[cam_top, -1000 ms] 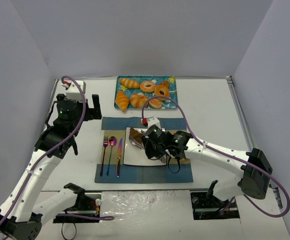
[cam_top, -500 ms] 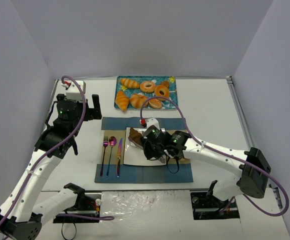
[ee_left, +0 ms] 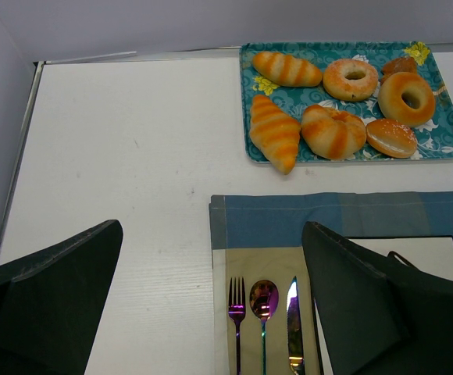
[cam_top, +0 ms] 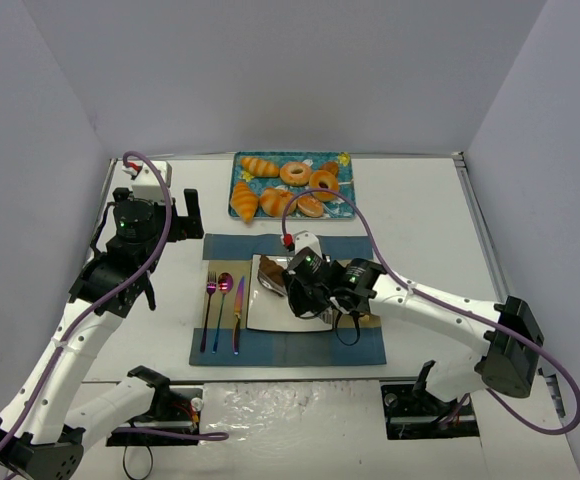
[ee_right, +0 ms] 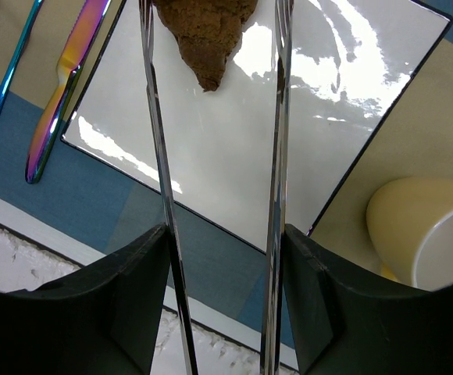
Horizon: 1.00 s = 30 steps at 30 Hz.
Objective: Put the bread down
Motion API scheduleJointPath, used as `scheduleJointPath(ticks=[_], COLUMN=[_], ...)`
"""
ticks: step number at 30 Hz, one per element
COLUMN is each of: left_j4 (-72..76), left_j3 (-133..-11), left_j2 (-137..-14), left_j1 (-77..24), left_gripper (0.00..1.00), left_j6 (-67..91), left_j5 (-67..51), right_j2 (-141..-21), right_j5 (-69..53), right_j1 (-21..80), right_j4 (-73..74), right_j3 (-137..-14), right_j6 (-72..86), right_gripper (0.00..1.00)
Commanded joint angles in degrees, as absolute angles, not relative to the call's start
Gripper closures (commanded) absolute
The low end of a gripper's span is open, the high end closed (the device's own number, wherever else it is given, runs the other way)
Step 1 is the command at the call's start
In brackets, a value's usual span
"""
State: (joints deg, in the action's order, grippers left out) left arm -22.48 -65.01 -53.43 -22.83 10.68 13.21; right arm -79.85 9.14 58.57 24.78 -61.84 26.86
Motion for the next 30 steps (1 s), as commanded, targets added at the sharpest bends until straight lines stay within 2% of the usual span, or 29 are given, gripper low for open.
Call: scheduleJointPath(ticks=[1,13,22,30], left_j4=[-19.2,-19.2,-19.2,-19.2], left_j3=[-66.2,-66.2,-66.2,-66.2], left_j2=[-53.3,-53.3,-53.3,-53.6], left_j1=[-23.2,-23.2,-23.2,-23.2], left_gripper=[0.03,0.03,0.03,0.03], left_j6=[9.8,9.8,9.9,10.1], left_j5=[14.1,14.1,14.0,13.5], right_j2=[-76.9,-74.9,-74.6,-77.5], right_j5=[11.5,15.6,12.8,8.4], right_j1=[58.9,56.5,40.9,20.8], right_j4=[25.2,26.5,25.7,22.6], right_j3=[-65.3,-69.0,-72.5,-75.1], right_j6=[26.4,25.5,21.4,19.4], right_gripper=[0.48,0.45,0.44,0.43])
